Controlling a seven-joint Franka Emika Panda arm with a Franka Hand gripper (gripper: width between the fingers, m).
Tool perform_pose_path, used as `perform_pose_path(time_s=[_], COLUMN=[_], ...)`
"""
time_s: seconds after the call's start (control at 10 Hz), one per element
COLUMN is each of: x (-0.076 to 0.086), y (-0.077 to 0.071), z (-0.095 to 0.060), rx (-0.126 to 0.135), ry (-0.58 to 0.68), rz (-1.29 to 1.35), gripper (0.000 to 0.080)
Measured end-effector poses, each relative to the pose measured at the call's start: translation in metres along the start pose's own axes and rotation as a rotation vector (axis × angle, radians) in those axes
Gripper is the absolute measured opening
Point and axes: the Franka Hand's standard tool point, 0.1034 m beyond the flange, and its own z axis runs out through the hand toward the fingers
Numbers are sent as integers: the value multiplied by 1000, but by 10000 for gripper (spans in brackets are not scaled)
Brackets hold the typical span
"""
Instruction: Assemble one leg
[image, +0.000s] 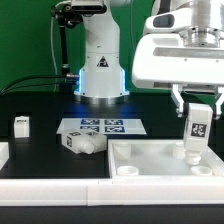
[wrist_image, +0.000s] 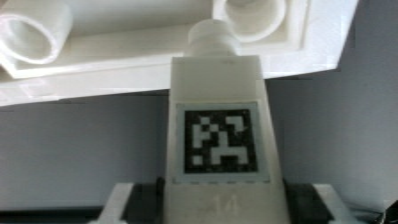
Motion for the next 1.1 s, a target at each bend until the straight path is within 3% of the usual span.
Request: perform_pose_path(time_s=[0.4, 1.1], x=[-9, -14], y=[-12, -8], z=[12, 16], rx=[3, -2], ry=[-7, 32], rz=[-8, -25], gripper=[287, 287])
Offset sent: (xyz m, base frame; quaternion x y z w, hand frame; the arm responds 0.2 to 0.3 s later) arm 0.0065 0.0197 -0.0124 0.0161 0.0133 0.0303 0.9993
